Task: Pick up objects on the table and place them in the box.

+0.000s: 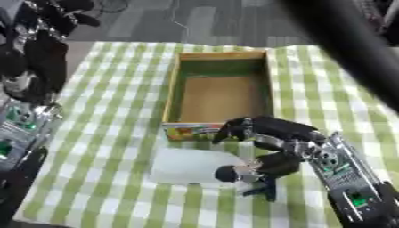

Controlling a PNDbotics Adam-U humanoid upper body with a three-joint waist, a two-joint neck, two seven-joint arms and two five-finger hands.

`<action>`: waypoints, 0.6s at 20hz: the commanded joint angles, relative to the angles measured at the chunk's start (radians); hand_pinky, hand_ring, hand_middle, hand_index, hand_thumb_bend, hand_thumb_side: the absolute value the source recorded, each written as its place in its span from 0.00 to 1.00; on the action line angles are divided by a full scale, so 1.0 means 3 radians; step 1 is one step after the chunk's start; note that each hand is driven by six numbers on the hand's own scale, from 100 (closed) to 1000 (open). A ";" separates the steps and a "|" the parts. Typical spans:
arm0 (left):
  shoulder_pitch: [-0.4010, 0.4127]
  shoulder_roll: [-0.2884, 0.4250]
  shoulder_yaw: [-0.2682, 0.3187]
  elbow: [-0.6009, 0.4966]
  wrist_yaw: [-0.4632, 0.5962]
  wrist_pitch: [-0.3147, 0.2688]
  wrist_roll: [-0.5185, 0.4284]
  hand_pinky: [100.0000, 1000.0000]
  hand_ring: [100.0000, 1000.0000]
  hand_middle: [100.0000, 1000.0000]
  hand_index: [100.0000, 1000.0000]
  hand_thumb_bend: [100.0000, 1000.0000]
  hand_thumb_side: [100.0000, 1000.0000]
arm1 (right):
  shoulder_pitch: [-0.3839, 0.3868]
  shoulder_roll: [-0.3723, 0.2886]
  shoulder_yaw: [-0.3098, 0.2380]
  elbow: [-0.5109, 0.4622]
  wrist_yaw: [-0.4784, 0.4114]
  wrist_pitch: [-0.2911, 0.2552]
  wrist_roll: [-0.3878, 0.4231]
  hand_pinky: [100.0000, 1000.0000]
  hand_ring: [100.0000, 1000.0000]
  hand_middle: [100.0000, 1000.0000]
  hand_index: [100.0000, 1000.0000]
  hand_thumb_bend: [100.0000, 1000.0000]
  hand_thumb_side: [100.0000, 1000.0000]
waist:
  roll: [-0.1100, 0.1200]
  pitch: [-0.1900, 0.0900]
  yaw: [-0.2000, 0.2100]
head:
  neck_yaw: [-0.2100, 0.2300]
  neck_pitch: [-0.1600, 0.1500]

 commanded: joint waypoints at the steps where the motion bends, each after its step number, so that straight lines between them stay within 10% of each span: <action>1: -0.0056 0.0036 0.0004 -0.0075 0.0026 -0.0007 -0.0007 0.57 0.72 0.79 0.86 0.53 0.90 | -0.0089 -0.0022 0.0016 0.0024 0.0027 -0.0024 -0.0021 0.73 0.85 0.79 0.85 0.62 1.00 | -0.0003 -0.0025 0.0015 | -0.0014 -0.0011; 12: -0.0082 0.0022 -0.0014 -0.0089 0.0042 -0.0007 -0.0021 0.57 0.72 0.78 0.86 0.53 0.90 | -0.0111 -0.0158 0.0044 0.0042 0.0077 0.0008 0.0118 0.78 0.87 0.82 0.88 0.66 1.00 | 0.0010 -0.0006 0.0051 | -0.0032 -0.0011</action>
